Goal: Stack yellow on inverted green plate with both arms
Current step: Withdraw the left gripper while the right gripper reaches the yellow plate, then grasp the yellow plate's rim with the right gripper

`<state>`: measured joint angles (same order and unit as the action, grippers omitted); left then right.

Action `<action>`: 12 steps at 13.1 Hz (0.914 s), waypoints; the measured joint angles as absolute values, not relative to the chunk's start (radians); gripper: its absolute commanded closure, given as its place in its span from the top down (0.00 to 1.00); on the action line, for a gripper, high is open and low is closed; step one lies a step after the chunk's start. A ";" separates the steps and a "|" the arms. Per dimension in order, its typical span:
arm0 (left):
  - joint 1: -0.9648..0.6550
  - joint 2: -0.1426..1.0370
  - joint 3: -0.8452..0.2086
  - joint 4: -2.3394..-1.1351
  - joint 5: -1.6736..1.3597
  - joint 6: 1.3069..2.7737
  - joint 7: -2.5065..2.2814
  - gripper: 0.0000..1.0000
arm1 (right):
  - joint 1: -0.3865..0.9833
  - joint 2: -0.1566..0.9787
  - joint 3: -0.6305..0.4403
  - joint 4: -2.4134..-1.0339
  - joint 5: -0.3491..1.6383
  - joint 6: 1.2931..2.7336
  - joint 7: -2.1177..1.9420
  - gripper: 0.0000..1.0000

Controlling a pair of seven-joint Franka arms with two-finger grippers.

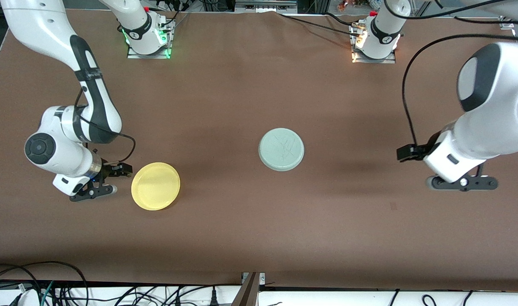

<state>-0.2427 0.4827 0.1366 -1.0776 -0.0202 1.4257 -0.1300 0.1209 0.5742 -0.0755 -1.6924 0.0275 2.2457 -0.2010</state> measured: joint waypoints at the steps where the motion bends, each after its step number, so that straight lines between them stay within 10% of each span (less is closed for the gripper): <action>1: -0.228 0.443 0.133 -1.119 -0.020 1.426 -0.118 1.00 | 0.121 0.600 -0.075 -1.687 0.034 2.275 -0.201 0.98; 6: -0.108 0.212 0.077 -1.390 -0.020 1.544 0.017 1.00 | 0.121 0.703 -0.072 -1.659 0.039 2.391 -0.201 0.90; 12: -0.014 -0.038 -0.017 -1.686 -0.012 1.644 0.018 1.00 | 0.125 0.757 -0.065 -1.625 0.090 2.403 -0.203 0.41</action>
<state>-0.0140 -0.0380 -0.0172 -1.6865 -0.0125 1.6441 0.0179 0.1249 0.7566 -0.0651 -1.6252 0.0895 2.4034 -0.2025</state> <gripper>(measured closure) 0.000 0.392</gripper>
